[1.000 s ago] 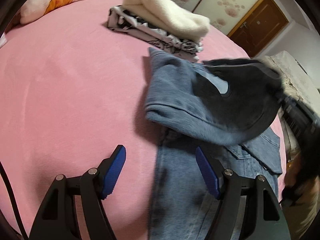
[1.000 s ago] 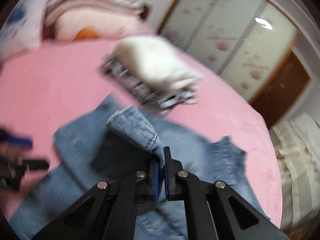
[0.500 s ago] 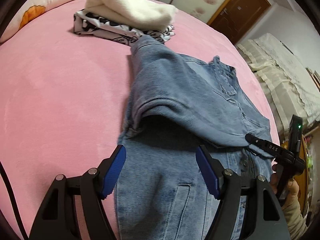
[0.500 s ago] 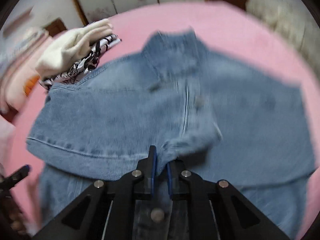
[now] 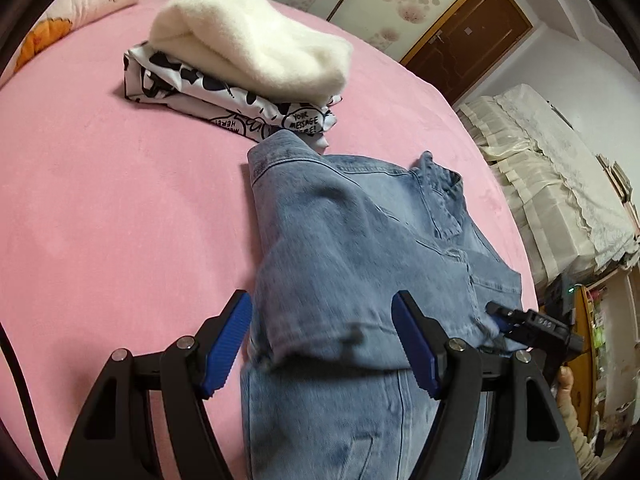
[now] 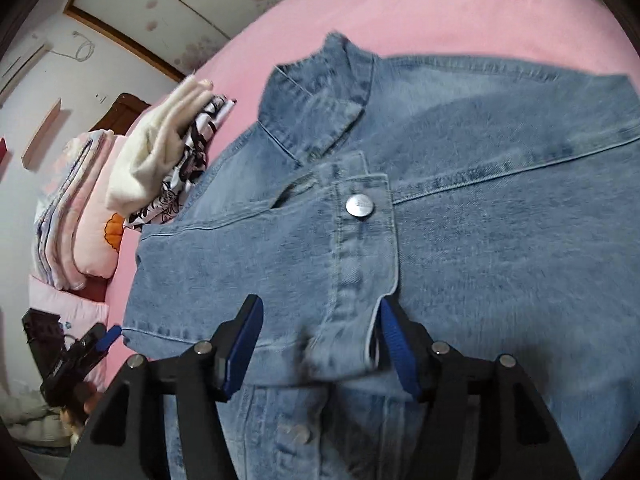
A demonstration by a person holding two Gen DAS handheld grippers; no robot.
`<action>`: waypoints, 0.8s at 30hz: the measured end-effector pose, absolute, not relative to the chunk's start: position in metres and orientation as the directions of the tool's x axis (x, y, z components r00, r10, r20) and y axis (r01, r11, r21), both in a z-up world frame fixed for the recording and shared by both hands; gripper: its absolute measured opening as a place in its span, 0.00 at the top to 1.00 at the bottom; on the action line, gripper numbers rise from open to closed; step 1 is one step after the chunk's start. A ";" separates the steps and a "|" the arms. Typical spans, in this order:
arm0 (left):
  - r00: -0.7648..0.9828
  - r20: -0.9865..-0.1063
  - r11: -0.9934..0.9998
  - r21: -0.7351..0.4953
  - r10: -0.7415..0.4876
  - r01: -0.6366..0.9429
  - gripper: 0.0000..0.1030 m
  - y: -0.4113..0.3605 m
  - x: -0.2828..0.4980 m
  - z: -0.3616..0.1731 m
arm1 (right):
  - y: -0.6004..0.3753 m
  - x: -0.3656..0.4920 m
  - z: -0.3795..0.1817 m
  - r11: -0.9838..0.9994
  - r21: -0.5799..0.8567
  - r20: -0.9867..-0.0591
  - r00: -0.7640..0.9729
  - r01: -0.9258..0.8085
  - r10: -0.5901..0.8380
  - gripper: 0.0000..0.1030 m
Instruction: Fold large clothes
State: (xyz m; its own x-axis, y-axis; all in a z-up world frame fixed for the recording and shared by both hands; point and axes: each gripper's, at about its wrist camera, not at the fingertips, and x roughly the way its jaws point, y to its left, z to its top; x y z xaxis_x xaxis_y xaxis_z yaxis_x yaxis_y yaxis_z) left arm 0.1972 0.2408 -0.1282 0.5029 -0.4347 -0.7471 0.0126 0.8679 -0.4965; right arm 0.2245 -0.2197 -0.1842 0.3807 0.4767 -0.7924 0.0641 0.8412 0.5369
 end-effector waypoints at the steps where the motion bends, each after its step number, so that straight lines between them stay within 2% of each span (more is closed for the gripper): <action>1: 0.497 -0.751 0.867 -0.498 -0.434 0.005 0.31 0.242 0.202 -0.132 | -0.222 0.229 -0.191 0.837 0.542 -0.796 0.365 0.076 0.483 0.41; 6: 0.452 -0.774 0.865 -0.501 -0.443 -0.011 0.31 0.240 0.222 -0.150 | -0.225 0.249 -0.206 0.792 0.609 -0.753 0.336 0.030 0.566 0.40; 7: 0.448 -0.776 0.865 -0.502 -0.444 -0.011 0.31 0.238 0.224 -0.152 | -0.223 0.253 -0.206 0.791 0.612 -0.748 0.333 0.014 0.573 0.44; 8: 0.445 -0.778 0.866 -0.500 -0.443 -0.013 0.31 0.237 0.226 -0.154 | -0.220 0.257 -0.207 0.797 0.604 -0.751 0.330 -0.006 0.572 0.51; 10: 0.443 -0.785 0.871 -0.491 -0.433 -0.020 0.31 0.233 0.230 -0.156 | -0.215 0.262 -0.204 0.813 0.580 -0.761 0.323 -0.049 0.563 0.82; 12: 0.443 -0.789 0.876 -0.483 -0.425 -0.019 0.31 0.230 0.231 -0.156 | -0.206 0.263 -0.197 0.838 0.538 -0.780 0.324 -0.091 0.535 0.83; 14: 0.447 -0.793 0.884 -0.468 -0.413 -0.013 0.31 0.226 0.233 -0.154 | -0.191 0.260 -0.180 0.892 0.424 -0.818 0.356 -0.160 0.452 0.85; 17: 0.453 -0.796 0.894 -0.448 -0.401 0.004 0.31 0.221 0.234 -0.149 | -0.182 0.250 -0.147 0.930 0.301 -0.813 0.453 -0.211 0.365 0.87; 21: 0.448 -0.810 0.911 -0.410 -0.379 0.030 0.31 0.210 0.237 -0.146 | -0.195 0.235 -0.103 0.977 0.148 -0.778 0.592 -0.154 0.212 0.87; 24: 0.424 -0.842 0.936 -0.348 -0.335 0.048 0.31 0.194 0.243 -0.151 | -0.208 0.231 -0.096 0.991 0.089 -0.786 0.604 -0.098 0.131 0.86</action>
